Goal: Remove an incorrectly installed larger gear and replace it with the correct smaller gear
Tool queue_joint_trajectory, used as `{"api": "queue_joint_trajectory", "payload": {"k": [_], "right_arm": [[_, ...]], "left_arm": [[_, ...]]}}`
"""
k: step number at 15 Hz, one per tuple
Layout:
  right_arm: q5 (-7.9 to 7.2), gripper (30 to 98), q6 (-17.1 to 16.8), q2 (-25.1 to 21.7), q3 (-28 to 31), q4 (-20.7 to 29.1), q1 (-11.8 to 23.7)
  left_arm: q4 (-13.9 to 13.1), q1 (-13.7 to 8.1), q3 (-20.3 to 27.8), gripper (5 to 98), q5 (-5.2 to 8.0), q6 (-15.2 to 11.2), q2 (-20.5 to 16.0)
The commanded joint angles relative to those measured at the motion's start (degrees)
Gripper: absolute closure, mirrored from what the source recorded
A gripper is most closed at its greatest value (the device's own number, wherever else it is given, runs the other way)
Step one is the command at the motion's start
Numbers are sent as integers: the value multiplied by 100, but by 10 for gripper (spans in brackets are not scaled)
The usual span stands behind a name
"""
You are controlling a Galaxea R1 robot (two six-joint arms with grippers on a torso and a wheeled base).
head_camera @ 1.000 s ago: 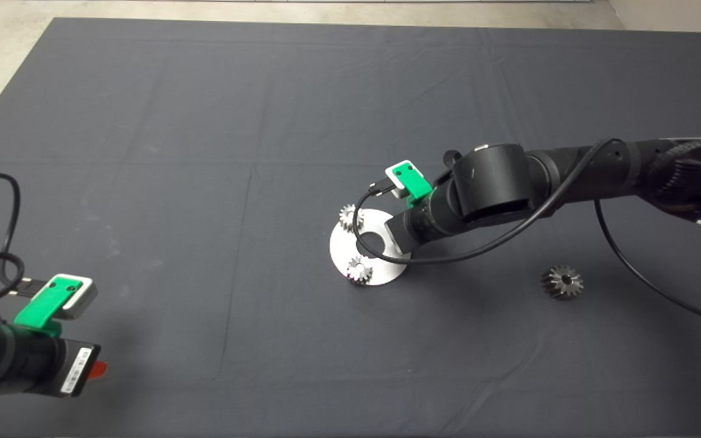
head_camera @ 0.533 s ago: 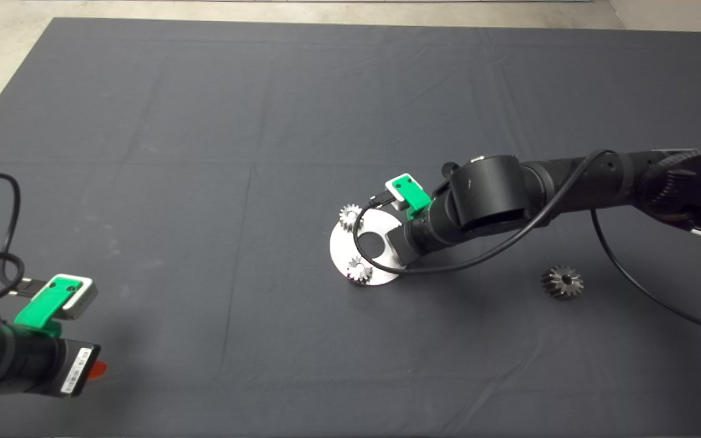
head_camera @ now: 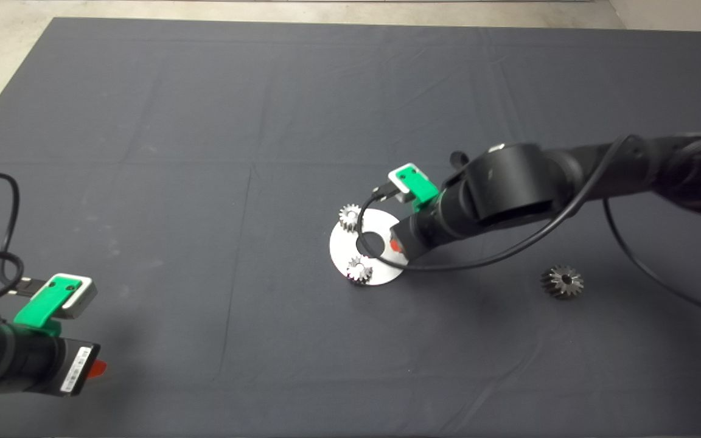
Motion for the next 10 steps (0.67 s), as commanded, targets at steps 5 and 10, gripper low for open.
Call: {"api": "queue_joint_trajectory", "payload": {"k": [5, 10], "right_arm": [[-525, 649, 1887, -1012, 2289, 1798, 3382], [-518, 649, 2536, -1403, 3262, 2517, 4753]], "left_arm": [[5, -246, 730, 543, 61, -97, -144], [22, -255, 1067, 543, 59, -126, -369]]}}
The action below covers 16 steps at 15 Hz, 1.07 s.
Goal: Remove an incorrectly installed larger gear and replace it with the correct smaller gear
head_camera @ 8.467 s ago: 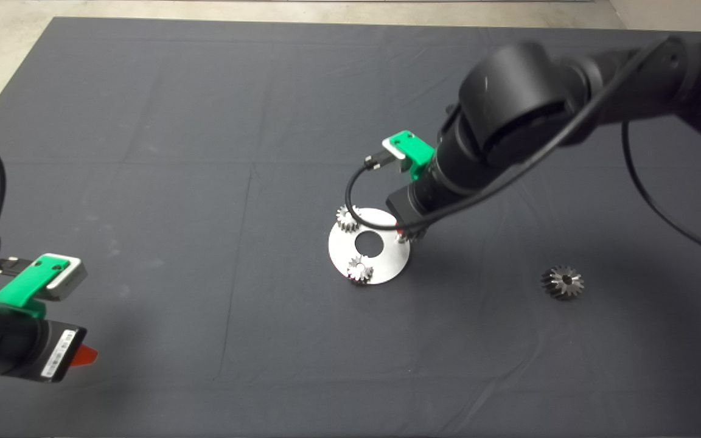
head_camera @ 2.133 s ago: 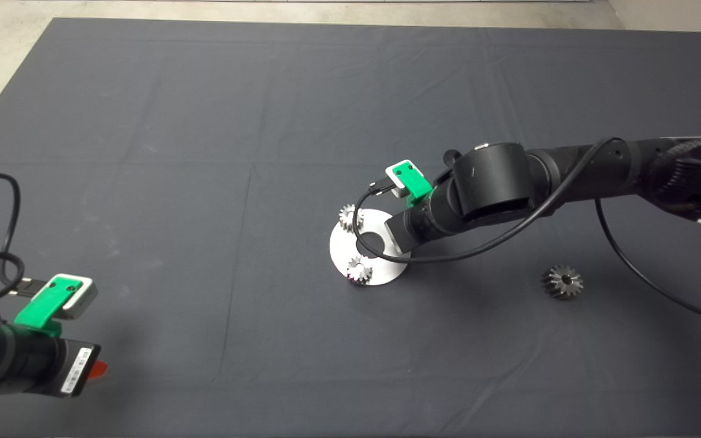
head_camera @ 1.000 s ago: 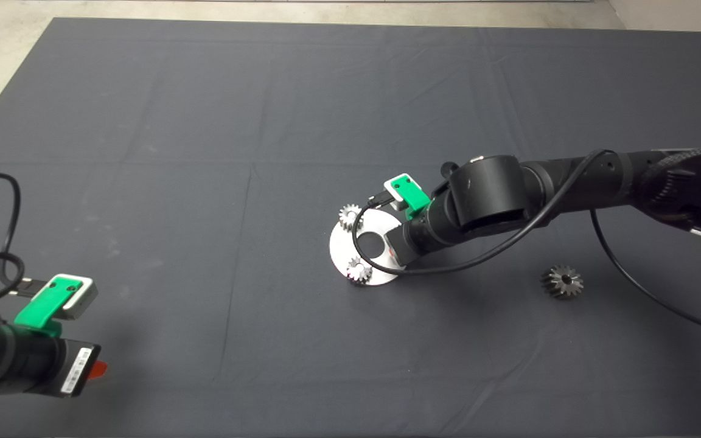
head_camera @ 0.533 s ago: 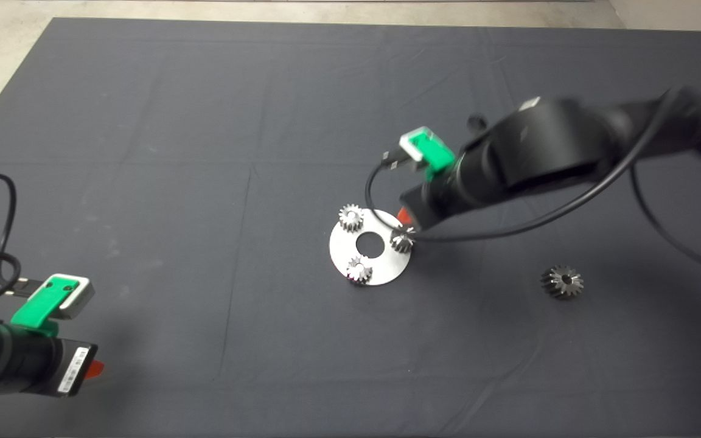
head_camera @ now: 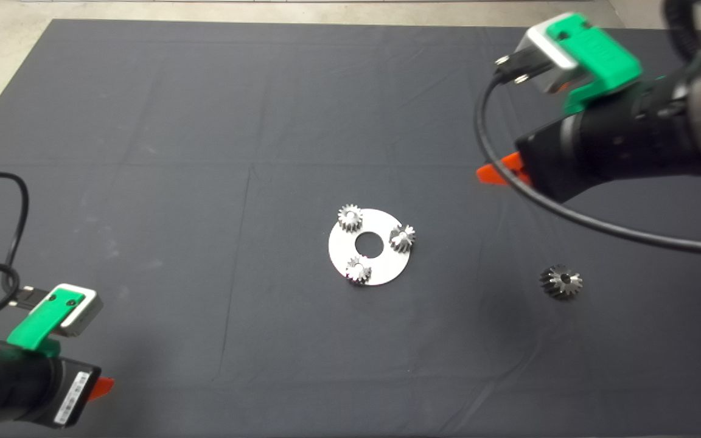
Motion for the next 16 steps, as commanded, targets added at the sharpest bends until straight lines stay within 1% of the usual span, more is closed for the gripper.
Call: {"api": "queue_joint_trajectory", "payload": {"k": [1, 2, 3, 4, 5, 6, 7, 8, 9, 10, 12, 13, 15, 16], "right_arm": [[-522, 649, 531, -981, 835, 1039, 1312], [-516, 649, 448, -1793, 839, 1313, 1477], [-512, 649, 163, -2543, 835, 1452, 1671], [-498, 649, -353, -3262, 827, 1488, 1861], [-498, 649, -644, -3694, 827, 1489, 1915], [-511, 649, -710, -3915, 827, 1497, 1916], [-533, 649, -781, -4042, 835, 1506, 1916], [-534, 649, -806, -4129, 844, 1506, 1916], [-534, 649, -847, -4229, 835, 1506, 1916], [-534, 649, -1008, -4393, 835, 1506, 1916], [-534, 649, -1486, -4859, 835, 1506, 1907], [-535, 649, -1771, -5221, 835, 1505, 1907], [-542, 649, -2439, -6120, 832, 1497, 1907], [-542, 649, -2709, -6513, 835, 1497, 1905]], "left_arm": [[29, -70, 210, 543, 35, -20, -543], [29, -79, 210, 543, -46, 13, -989], [46, -83, 210, 543, -319, 55, -1409], [55, -165, 210, 543, -775, 126, -1846], [55, -253, 202, 543, -1332, 238, -2231], [55, -263, 202, 543, -1971, 473, -2585], [55, -263, 193, 543, -2468, 664, -2827], [55, -263, 193, 543, -2679, 714, -2932], [55, -263, 197, 543, -2663, 733, -2965], [55, -263, 201, 543, -2627, 731, -3025], [55, -263, 202, 543, -2602, 733, -3215], [55, -263, 202, 543, -2602, 725, -3314], [55, -263, 202, 543, -2602, 733, -3493], [61, -263, 202, 543, -2611, 733, -3552]]}}
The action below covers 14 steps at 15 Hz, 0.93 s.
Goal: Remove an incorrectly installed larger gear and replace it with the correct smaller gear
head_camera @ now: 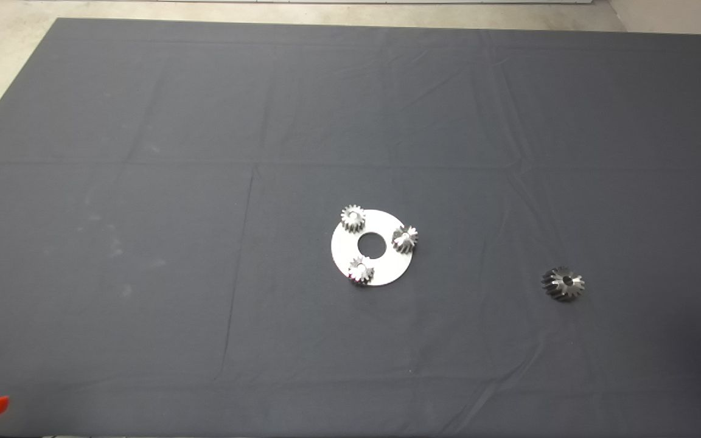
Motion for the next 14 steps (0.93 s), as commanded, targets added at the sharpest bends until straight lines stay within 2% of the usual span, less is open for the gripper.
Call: {"api": "queue_joint_trajectory", "payload": {"k": [1, 4, 6, 7, 8, 9, 11, 12, 13, 14], "right_arm": [[-630, 649, -1219, -1655, 49, 199, 120], [-621, 649, -1316, -2840, 58, 190, 152], [-612, 649, -1316, -3143, 53, 155, 323], [-612, 649, -1316, -3151, 49, 146, 619], [-612, 649, -1316, -3167, 49, 146, 832], [-612, 649, -1316, -3225, 49, 146, 885], [-612, 649, -1416, -3472, 42, 146, 885], [-612, 649, -1565, -3593, 41, 146, 885], [-621, 649, -1697, -3654, 41, 146, 885], [-621, 649, -1817, -3662, 41, 146, 885]], "left_arm": [[52, -39, 87, 543, -6, 52, -164], [60, -39, 78, 543, -6, 114, -396], [60, -39, 87, 543, -15, 167, -617], [60, -39, 87, 543, -23, 343, -675], [60, -32, 111, 543, -32, 463, -1060], [60, -22, 122, 563, -67, 503, -1623], [34, -13, 131, 574, -129, 869, -2549], [34, -13, 140, 574, -166, 901, -3030], [34, -13, 140, 574, -292, 950, -3403], [34, -22, 131, 574, -340, 1054, -3487]]}}
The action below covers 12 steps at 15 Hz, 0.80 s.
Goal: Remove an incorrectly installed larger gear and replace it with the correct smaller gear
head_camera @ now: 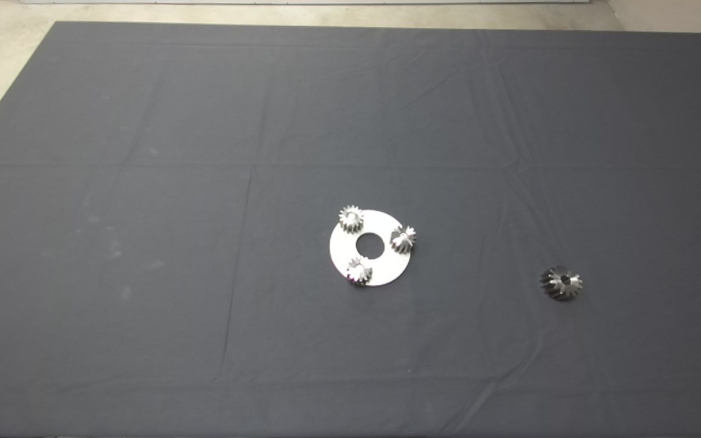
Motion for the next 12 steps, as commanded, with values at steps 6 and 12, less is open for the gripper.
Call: {"api": "queue_joint_trajectory", "payload": {"k": [6, 12], "right_arm": [[-517, 649, -800, 517, -34, -296, 100], [412, 649, -855, 710, -69, -1273, -462]], "left_arm": [[34, 15, 59, 574, -222, 515, -1066], [34, -67, 15, 574, -212, 708, -805]]}}
